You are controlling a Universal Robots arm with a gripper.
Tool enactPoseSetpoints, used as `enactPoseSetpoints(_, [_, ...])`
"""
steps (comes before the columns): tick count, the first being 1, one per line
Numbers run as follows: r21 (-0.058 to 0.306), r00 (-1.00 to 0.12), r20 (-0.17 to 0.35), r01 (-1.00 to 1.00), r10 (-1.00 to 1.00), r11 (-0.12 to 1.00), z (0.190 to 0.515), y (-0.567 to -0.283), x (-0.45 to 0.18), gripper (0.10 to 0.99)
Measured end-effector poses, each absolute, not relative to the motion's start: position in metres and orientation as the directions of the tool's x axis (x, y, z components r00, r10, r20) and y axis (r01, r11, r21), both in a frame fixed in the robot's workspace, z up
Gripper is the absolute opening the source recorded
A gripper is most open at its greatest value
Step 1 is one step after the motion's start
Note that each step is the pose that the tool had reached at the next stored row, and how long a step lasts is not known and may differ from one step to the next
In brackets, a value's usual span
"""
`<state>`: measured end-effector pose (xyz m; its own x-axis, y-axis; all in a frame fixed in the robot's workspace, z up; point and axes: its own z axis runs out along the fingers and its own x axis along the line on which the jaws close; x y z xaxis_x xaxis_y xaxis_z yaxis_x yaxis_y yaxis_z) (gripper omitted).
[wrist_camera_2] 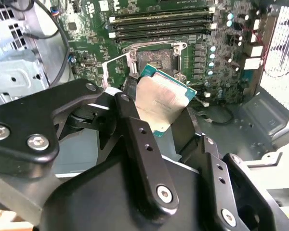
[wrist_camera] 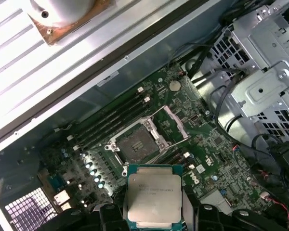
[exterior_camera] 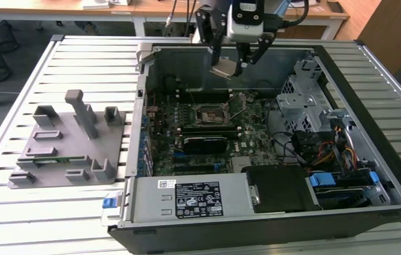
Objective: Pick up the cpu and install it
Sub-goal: 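Place the cpu into insertion slot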
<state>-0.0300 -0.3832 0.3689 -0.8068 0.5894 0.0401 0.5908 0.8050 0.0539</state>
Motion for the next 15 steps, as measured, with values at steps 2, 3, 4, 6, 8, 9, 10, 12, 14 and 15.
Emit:
enactPoseSetpoints(2, [0.054, -0.789, 0.040, 0.615, 0.613, 0.787, 0.3686, -0.3830, -0.0300, 0.537])
enactPoseSetpoints(3, [0.054, -0.779, 0.040, 0.626, 0.625, 0.778, 0.3685, -0.3830, -0.0300, 0.537])
enactPoseSetpoints(4, [0.054, -0.770, 0.040, 0.638, 0.637, 0.768, 0.3684, -0.3829, -0.0300, 0.537])
enactPoseSetpoints(6, [0.054, -0.750, 0.040, 0.661, 0.660, 0.748, 0.3681, -0.3828, -0.0300, 0.537])
enactPoseSetpoints(8, [0.054, -0.729, 0.040, 0.684, 0.683, 0.727, 0.3678, -0.3826, -0.0300, 0.537])
enactPoseSetpoints(9, [0.054, -0.719, 0.040, 0.695, 0.694, 0.717, 0.3676, -0.3826, -0.0300, 0.537])
enactPoseSetpoints(10, [0.054, -0.708, 0.040, 0.706, 0.705, 0.706, 0.3675, -0.3825, -0.0300, 0.537])
enactPoseSetpoints(12, [0.054, -0.686, 0.040, 0.727, 0.726, 0.684, 0.3672, -0.3824, -0.0300, 0.537])
enactPoseSetpoints(14, [0.054, -0.662, 0.040, 0.749, 0.748, 0.660, 0.3669, -0.3823, -0.0300, 0.537])
enactPoseSetpoints(15, [0.054, -0.651, 0.040, 0.759, 0.758, 0.649, 0.3667, -0.3823, -0.0300, 0.537])
